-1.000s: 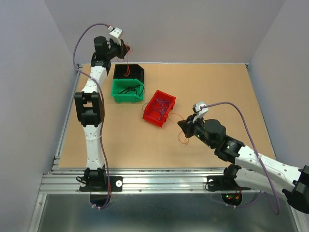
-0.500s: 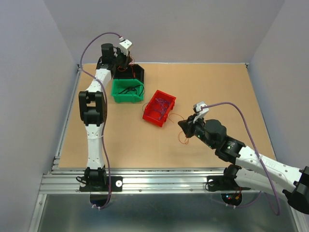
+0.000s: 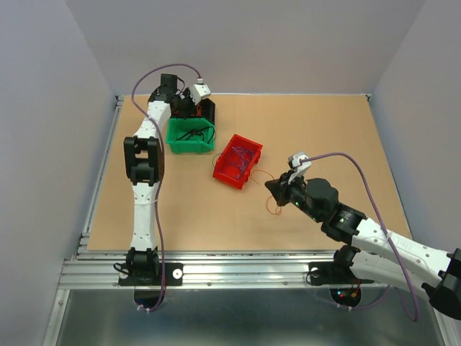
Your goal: Untangle the cables
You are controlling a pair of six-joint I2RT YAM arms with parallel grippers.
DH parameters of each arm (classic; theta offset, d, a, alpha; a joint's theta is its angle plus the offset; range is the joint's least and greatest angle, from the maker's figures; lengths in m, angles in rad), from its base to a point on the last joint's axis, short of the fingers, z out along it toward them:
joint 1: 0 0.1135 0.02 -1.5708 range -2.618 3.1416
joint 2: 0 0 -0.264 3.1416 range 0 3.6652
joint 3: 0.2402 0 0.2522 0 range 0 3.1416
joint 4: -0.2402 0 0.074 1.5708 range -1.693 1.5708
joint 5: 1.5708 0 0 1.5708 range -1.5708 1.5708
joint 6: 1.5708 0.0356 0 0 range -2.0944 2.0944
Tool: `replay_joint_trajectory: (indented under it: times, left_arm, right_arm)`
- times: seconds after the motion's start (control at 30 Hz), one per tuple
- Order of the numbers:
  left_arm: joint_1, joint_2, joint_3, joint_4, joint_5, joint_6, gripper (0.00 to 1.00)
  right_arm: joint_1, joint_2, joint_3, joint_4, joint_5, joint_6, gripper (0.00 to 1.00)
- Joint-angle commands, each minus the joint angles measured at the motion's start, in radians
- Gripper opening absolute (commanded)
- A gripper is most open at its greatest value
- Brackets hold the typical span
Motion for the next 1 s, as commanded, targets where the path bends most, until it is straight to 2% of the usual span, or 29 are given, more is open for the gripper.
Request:
replay_joint_trajectory:
  times: [0.0, 0.2, 0.4, 0.57, 0.67, 0.87, 0.97]
  left_arm:
    - [-0.037, 0.019, 0.068, -0.208, -0.036, 0.227, 0.00]
    - [-0.048, -0.022, 0.007, -0.316, -0.015, 0.329, 0.00]
    - [-0.048, -0.122, -0.094, -0.490, 0.028, 0.416, 0.00]
    - [-0.036, -0.244, -0.244, -0.460, 0.028, 0.439, 0.01]
    - [-0.036, -0.260, -0.263, -0.477, 0.008, 0.453, 0.09]
    - [-0.037, -0.231, -0.188, -0.575, -0.049, 0.459, 0.29]
    - [-0.037, -0.252, -0.188, -0.587, -0.078, 0.452, 0.42]
  right_arm:
    - [-0.002, -0.028, -0.020, 0.019, -0.014, -0.001, 0.01]
    - [-0.001, -0.025, -0.018, 0.020, -0.020, -0.003, 0.00]
    - [-0.001, -0.012, -0.012, 0.020, -0.024, -0.003, 0.01]
    - [-0.002, -0.018, -0.017, 0.020, -0.038, -0.005, 0.01]
    - [-0.002, -0.018, -0.017, 0.020, -0.043, -0.005, 0.00]
    - [-0.002, -0.014, -0.017, 0.020, -0.034, 0.003, 0.01]
    - [-0.002, 0.000, -0.011, 0.020, -0.032, 0.003, 0.01]
